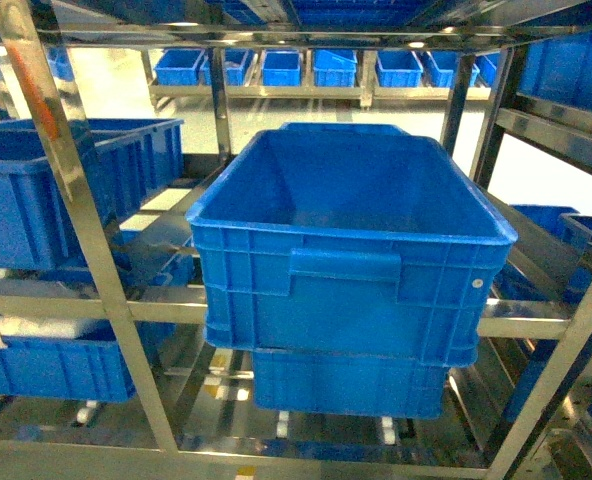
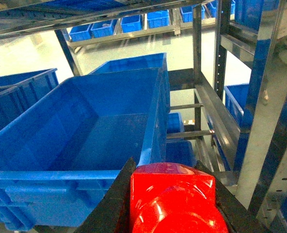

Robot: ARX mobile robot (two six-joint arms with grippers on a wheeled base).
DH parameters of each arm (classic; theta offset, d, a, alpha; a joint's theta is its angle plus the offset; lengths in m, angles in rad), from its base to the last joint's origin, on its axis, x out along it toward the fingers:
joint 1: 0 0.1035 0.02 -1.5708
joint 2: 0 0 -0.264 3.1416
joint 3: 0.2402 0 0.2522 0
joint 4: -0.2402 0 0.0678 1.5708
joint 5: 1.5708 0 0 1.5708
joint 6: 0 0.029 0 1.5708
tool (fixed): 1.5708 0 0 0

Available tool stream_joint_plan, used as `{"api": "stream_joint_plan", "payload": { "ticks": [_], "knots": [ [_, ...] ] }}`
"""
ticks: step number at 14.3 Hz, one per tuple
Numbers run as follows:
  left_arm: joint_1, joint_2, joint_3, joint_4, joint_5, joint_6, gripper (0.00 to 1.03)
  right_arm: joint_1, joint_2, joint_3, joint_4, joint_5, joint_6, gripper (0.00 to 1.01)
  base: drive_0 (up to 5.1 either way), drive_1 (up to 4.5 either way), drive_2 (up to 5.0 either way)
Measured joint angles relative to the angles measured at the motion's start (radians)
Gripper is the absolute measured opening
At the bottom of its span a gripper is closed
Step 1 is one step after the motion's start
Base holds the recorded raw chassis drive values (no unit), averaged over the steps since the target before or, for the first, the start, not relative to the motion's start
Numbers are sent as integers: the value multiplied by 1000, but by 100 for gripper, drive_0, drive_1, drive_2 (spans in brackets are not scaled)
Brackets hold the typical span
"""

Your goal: Pick red block from blue box to shelf

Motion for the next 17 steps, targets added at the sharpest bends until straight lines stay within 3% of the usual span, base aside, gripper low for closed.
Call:
{"api": "stream_joint_plan", "payload": {
  "ticks": [17],
  "knots": [
    [0,0,0,0,0,0,98,0,0,0,0,0,0,27,0,0,0]
  ]
}}
